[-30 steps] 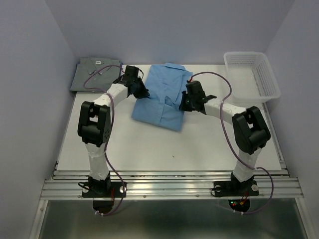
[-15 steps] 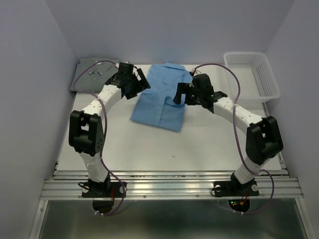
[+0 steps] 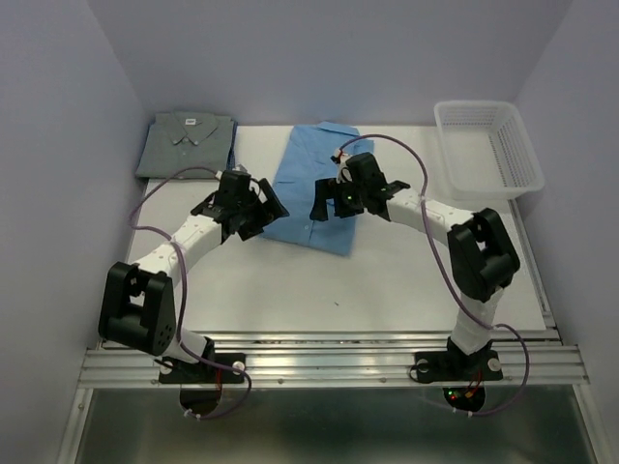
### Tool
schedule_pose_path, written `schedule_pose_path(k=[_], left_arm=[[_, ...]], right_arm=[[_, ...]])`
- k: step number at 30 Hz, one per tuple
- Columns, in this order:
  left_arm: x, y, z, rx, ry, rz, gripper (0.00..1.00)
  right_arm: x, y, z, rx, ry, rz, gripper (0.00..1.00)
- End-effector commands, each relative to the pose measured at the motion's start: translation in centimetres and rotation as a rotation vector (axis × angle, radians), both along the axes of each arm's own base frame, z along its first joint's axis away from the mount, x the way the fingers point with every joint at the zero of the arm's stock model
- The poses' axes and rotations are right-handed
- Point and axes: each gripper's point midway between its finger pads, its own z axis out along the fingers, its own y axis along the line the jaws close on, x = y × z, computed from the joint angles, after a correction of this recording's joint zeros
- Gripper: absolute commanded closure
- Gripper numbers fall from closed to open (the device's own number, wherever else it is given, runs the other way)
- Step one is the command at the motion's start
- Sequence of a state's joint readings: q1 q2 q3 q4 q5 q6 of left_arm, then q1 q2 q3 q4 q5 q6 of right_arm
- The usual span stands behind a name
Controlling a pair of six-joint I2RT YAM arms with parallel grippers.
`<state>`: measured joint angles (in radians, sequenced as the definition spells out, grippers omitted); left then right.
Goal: Fold and stack the long sleeve shirts
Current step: Fold the shirt
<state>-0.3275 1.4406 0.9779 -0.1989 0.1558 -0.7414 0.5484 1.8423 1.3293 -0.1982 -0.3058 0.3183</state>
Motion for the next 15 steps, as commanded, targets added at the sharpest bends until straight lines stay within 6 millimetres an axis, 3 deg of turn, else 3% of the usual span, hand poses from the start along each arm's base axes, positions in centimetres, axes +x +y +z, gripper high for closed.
schedule_pose_path(k=[1, 3, 4, 9, 11, 13, 15], left_arm=[[-1.5, -2.4, -0.4, -0.114, 0.003, -0.011, 0.01], [-2.1, -3.3, -1.2, -0.132, 0.022, -0.025, 0.01], [-2.1, -3.7, -1.2, -0.145, 0.015, -0.026, 0.01], [-2.0, -4.9, -3.6, -0.165, 0.076, -0.011, 0.02], [-1.7, -5.3, -4.3, -0.170, 0.090, -0.001, 0.03], [-1.3, -5.9, -4.5, -0.187, 0.096, 0.013, 0.07], [-1.1, -6.1, -5.4, -0.183, 0.113, 0.027, 0.11]], right_arm=[[4.8, 1.0, 0.7, -0.010, -0.079, -0.066, 0.00], [7.3, 0.1, 0.3, 0.018, -0.052, -0.118, 0.00], [8.0, -0.2, -1.7, 0.013, -0.010, -0.130, 0.00], [11.7, -1.5, -3.2, -0.015, -0.042, -0.148, 0.00], [12.7, -1.5, -2.4, -0.010, -0.069, -0.128, 0.00], [12.1, -0.9, -1.0, 0.014, -0.076, -0.074, 0.00], [11.4, -0.8, 2.0, 0.046, -0.113, -0.054, 0.00]])
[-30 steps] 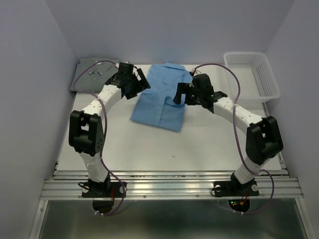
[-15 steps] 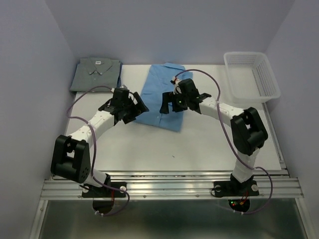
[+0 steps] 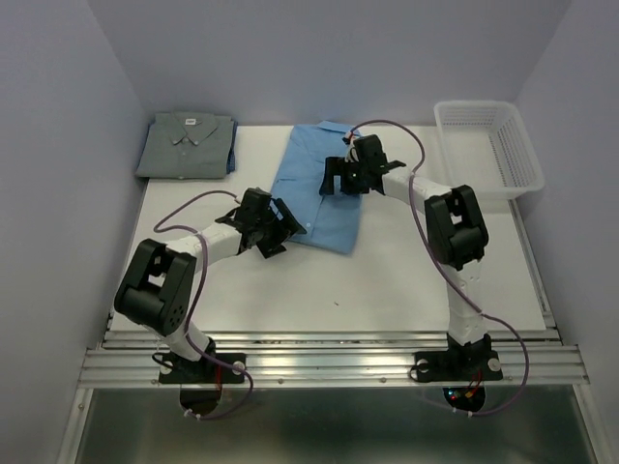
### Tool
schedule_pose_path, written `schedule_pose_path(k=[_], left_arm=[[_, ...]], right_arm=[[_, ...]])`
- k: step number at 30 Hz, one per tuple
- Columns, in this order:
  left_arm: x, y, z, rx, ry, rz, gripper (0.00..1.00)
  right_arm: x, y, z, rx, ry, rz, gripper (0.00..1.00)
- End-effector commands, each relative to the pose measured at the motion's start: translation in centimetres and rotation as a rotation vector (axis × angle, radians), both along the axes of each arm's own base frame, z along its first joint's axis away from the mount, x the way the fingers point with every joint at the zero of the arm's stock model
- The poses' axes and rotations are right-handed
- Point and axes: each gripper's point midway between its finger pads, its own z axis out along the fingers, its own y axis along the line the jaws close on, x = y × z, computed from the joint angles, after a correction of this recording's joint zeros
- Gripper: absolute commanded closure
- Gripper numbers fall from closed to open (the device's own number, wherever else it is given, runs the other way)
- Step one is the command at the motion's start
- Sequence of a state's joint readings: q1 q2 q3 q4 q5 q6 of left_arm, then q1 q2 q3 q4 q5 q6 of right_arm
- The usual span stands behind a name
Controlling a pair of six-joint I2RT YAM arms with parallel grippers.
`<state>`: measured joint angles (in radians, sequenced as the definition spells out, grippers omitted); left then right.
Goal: Fold and stack the long sleeve shirts
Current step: Fold the shirt
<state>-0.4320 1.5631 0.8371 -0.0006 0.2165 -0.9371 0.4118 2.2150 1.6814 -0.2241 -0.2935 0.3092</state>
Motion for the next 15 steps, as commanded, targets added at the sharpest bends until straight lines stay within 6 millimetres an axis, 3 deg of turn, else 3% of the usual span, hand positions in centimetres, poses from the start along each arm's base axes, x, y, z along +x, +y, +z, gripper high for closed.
schedule_pose_path(k=[1, 4, 5, 6, 7, 9, 10, 12, 13, 14, 15], left_arm=[[1.7, -1.4, 0.5, -0.054, -0.024, 0.040, 0.14], [1.8, -2.1, -0.6, -0.070, 0.011, 0.058, 0.23], [2.1, -2.5, -1.0, -0.082, 0.017, 0.073, 0.24], [2.3, -2.7, -1.2, -0.086, 0.014, 0.078, 0.25], [2.5, -2.8, -1.4, -0.090, 0.015, 0.083, 0.32], [3.1, -3.1, -2.0, -0.088, 0.028, 0.096, 0.41], [3.3, -3.1, -2.2, -0.084, 0.030, 0.103, 0.49], [3.8, -2.8, -2.9, -0.068, 0.039, 0.149, 0.60], [3.9, -2.7, -3.1, -0.067, 0.038, 0.160, 0.72], [4.0, -2.7, -3.3, -0.063, 0.041, 0.170, 0.80], [4.1, -2.7, -3.4, -0.063, 0.041, 0.172, 0.85]], right_arm=[[0.0, 1.5, 8.5, 0.074, -0.164, 0.085, 0.00], [-1.6, 0.1, 11.4, 0.065, -0.209, 0.052, 0.00], [-2.1, -0.3, 11.8, 0.059, -0.216, 0.044, 0.00], [-3.0, -1.0, 11.0, 0.042, -0.198, 0.034, 0.00], [-3.6, -1.6, 13.0, 0.048, -0.236, 0.018, 0.00], [-4.8, -2.7, 12.7, 0.030, -0.230, -0.018, 0.00], [-5.3, -3.3, 14.6, 0.039, -0.263, -0.041, 0.00], [-6.0, -4.2, 15.6, 0.041, -0.279, -0.082, 0.00], [-6.7, -4.8, 14.9, 0.030, -0.272, -0.098, 0.00], [-7.5, -5.1, 16.5, 0.057, -0.298, -0.109, 0.00], [-8.1, -5.3, 16.7, 0.066, -0.300, -0.106, 0.00]])
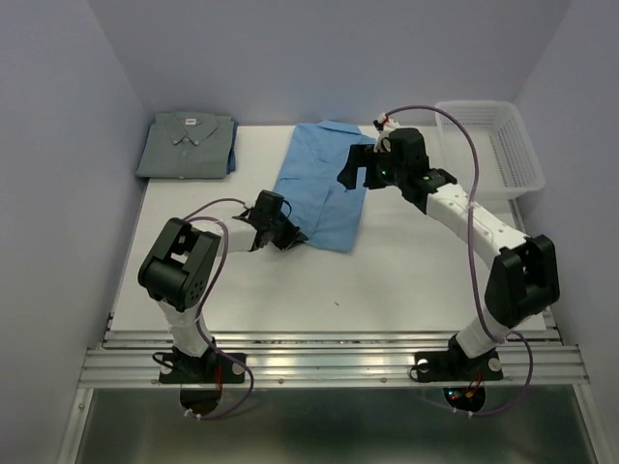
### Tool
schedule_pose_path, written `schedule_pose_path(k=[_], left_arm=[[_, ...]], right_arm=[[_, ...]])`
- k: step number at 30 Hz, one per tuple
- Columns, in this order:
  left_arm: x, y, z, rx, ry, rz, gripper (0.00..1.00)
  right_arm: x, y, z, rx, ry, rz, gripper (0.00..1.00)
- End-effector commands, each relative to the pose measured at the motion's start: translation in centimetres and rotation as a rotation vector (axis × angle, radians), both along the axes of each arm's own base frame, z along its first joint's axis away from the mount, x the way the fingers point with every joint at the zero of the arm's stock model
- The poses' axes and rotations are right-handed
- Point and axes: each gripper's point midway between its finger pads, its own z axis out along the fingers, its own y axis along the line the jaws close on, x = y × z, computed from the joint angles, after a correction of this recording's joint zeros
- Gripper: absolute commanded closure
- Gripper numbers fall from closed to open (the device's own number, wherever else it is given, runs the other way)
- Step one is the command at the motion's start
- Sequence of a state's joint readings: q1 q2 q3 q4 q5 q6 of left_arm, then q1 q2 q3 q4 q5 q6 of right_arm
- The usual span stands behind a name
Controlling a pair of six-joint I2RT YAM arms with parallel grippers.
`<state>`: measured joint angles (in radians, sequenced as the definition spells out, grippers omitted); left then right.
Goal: Fold and stack the long sleeve shirts
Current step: Fold the shirt
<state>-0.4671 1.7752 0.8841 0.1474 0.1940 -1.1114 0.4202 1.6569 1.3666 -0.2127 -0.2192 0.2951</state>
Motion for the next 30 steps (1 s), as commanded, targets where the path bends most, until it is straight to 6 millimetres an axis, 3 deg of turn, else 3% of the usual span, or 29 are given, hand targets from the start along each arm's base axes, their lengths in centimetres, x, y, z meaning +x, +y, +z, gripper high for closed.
schedule_pose_path(k=[1, 2, 4, 7, 9, 11, 13, 16, 17, 19, 20, 21, 23, 24, 27, 30], left_arm=[[1.8, -0.1, 0.6, 0.006, -0.041, 0.065, 0.98], [1.8, -0.1, 0.5, 0.006, -0.039, 0.069, 1.00], [1.6, -0.3, 0.6, -0.003, -0.037, 0.057, 1.00], [-0.5, -0.7, 1.2, -0.039, -0.013, 0.006, 1.00], [-3.0, -0.7, 2.0, -0.051, -0.001, -0.020, 1.00], [-5.5, -0.3, 2.2, -0.042, 0.036, -0.032, 1.00], [-8.4, -0.2, 3.4, -0.063, 0.051, -0.040, 1.00], [-10.9, -0.4, 6.0, -0.112, -0.002, -0.100, 1.00], [-12.3, 0.5, 5.6, -0.076, 0.046, -0.108, 1.00], [-13.2, 1.2, 7.6, -0.067, 0.002, -0.119, 1.00], [-14.4, 1.9, 7.7, -0.046, 0.031, -0.113, 1.00], [-14.6, 2.5, 9.1, -0.064, -0.005, -0.088, 1.00], [-15.8, 3.7, 9.5, -0.047, 0.019, -0.049, 1.00], [-16.0, 4.1, 10.9, -0.071, -0.021, -0.033, 1.00], [-16.2, 4.7, 13.1, -0.121, -0.076, 0.016, 1.00], [-16.3, 4.9, 14.4, -0.144, -0.105, 0.030, 1.00]], right_arm=[[-2.4, -1.4, 0.4, 0.018, -0.022, -0.034, 0.00], [-3.3, -1.5, 1.4, 0.027, -0.043, -0.018, 0.00], [-4.6, -1.7, 0.9, 0.013, -0.033, 0.020, 0.00], [-6.1, -2.1, 0.2, -0.021, -0.044, 0.072, 0.00], [-6.8, -2.0, -0.4, -0.013, -0.038, 0.093, 0.00], [-7.7, -0.7, 0.1, 0.015, -0.061, 0.161, 0.00], [-8.8, 1.1, -0.1, -0.008, -0.084, 0.237, 0.00], [-9.3, 3.3, -0.4, 0.000, -0.074, 0.305, 0.04], [-9.7, 4.3, -0.8, -0.003, -0.064, 0.335, 0.07], [-9.2, 5.2, -3.0, -0.027, -0.022, 0.355, 0.24], [-9.1, 6.0, -3.1, -0.025, -0.032, 0.376, 0.33], [-8.7, 6.5, -4.4, -0.028, -0.011, 0.386, 0.55], [-9.1, 7.8, -5.6, -0.036, 0.023, 0.424, 0.71], [-9.6, 9.2, -5.4, -0.035, 0.017, 0.466, 0.78], [-12.4, 12.5, -8.5, -0.065, 0.057, 0.598, 0.81], [-14.6, 14.3, -10.2, -0.057, 0.096, 0.667, 0.84]])
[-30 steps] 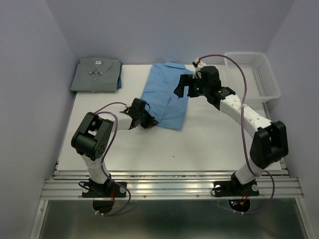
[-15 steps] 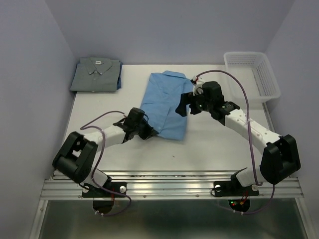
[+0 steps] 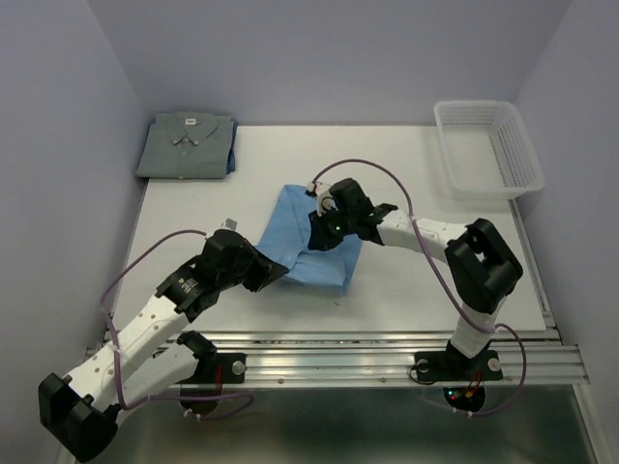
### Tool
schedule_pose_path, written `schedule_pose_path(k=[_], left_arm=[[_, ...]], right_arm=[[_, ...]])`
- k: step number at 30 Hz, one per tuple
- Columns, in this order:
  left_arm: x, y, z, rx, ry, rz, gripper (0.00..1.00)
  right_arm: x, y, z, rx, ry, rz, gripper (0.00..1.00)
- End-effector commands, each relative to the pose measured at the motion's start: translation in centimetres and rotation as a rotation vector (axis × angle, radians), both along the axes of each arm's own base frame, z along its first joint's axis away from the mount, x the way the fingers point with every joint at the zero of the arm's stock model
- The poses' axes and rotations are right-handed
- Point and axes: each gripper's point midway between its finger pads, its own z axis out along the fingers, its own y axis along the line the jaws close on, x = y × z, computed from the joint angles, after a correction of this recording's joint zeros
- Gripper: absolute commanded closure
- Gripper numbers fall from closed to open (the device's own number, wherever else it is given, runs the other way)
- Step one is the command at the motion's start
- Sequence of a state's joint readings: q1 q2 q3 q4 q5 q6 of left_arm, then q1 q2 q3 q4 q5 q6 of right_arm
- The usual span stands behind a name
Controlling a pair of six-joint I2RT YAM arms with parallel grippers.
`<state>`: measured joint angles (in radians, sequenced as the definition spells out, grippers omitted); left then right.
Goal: Fold and stack the long sleeve shirts
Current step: Fold the shirt
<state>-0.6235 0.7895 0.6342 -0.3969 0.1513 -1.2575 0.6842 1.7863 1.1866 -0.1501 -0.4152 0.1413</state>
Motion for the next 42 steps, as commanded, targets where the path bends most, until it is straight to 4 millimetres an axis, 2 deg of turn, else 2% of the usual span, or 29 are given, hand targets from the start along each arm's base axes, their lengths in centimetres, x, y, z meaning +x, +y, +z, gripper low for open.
schedule_pose_path(k=[1, 3, 4, 8, 10, 12, 13, 14, 16, 18, 19, 20, 21, 23, 25, 26, 30, 32, 33, 35, 37, 42], left_arm=[[-0.3, 1.0, 0.6, 0.018, 0.011, 0.059, 1.00], [0.1, 1.1, 1.1, 0.049, -0.001, 0.053, 1.00], [0.2, 1.1, 1.1, 0.065, 0.000, 0.048, 1.00], [1.4, 1.5, 2.0, 0.131, -0.027, 0.062, 1.00], [1.9, 1.4, 2.7, 0.125, -0.053, 0.068, 1.00], [2.6, 1.6, 3.3, 0.130, -0.087, 0.093, 1.00], [2.7, 1.5, 3.5, 0.134, -0.099, 0.087, 1.00], [2.8, 1.5, 3.6, 0.133, -0.104, 0.085, 1.00], [2.8, 1.5, 3.6, 0.140, -0.107, 0.077, 1.00], [2.7, 1.6, 3.5, 0.155, -0.110, 0.063, 1.00], [2.7, 1.6, 3.4, 0.159, -0.109, 0.062, 1.00], [2.6, 1.7, 3.4, 0.169, -0.112, 0.056, 1.00], [2.6, 1.8, 3.5, 0.172, -0.116, 0.055, 1.00], [2.6, 1.8, 3.6, 0.177, -0.122, 0.050, 1.00], [2.6, 1.8, 3.6, 0.179, -0.124, 0.044, 1.00], [2.6, 1.7, 3.7, 0.180, -0.125, 0.039, 1.00], [3.1, 1.3, 3.7, 0.197, -0.121, 0.022, 1.00], [3.5, 1.0, 4.0, 0.201, -0.131, 0.011, 1.00], [3.8, 0.7, 4.1, 0.206, -0.131, 0.007, 1.00], [4.1, 0.5, 4.4, 0.219, -0.137, -0.005, 1.00], [4.8, 0.3, 4.7, 0.237, -0.144, -0.010, 1.00], [6.8, -0.2, 5.9, 0.272, -0.168, -0.004, 1.00]], right_arm=[[-3.7, 5.0, 0.6, 0.069, -0.024, 0.183, 0.85], [-5.3, 5.7, -0.4, 0.046, -0.017, 0.230, 0.86], [-7.1, 6.4, -0.9, 0.025, -0.017, 0.271, 0.86], [-10.8, 6.5, -2.4, -0.004, 0.023, 0.329, 0.89], [-11.8, 6.0, -2.9, 0.008, 0.076, 0.309, 0.90], [-11.6, 5.7, -1.7, 0.022, 0.053, 0.283, 0.90], [-11.1, 5.5, -1.1, 0.020, 0.033, 0.256, 0.90], [-9.5, 5.1, -0.9, -0.010, -0.008, 0.156, 0.90], [-6.7, 4.0, 1.1, -0.032, -0.094, 0.021, 0.87], [-4.6, 2.9, 2.9, -0.014, -0.102, -0.085, 0.86], [-2.8, 1.5, 4.2, 0.003, -0.114, -0.155, 0.85], [-1.6, 0.3, 4.5, -0.007, -0.125, -0.226, 0.83], [-0.9, -0.9, 4.3, -0.023, -0.137, -0.273, 0.78], [1.5, -4.4, 5.0, -0.063, -0.196, -0.402, 0.76], [2.6, -6.7, 4.6, -0.089, -0.201, -0.458, 0.75], [3.5, -8.6, 3.9, -0.105, -0.186, -0.498, 0.75], [4.6, -11.5, 1.8, -0.147, -0.148, -0.532, 0.78], [5.2, -12.1, 1.1, -0.158, -0.138, -0.522, 0.80], [5.5, -12.3, -0.2, -0.183, -0.114, -0.525, 0.81], [6.5, -12.7, -0.9, -0.202, -0.108, -0.538, 0.83], [7.7, -14.2, -2.6, -0.254, -0.093, -0.595, 0.84], [9.0, -14.8, -4.9, -0.291, -0.082, -0.590, 0.87]])
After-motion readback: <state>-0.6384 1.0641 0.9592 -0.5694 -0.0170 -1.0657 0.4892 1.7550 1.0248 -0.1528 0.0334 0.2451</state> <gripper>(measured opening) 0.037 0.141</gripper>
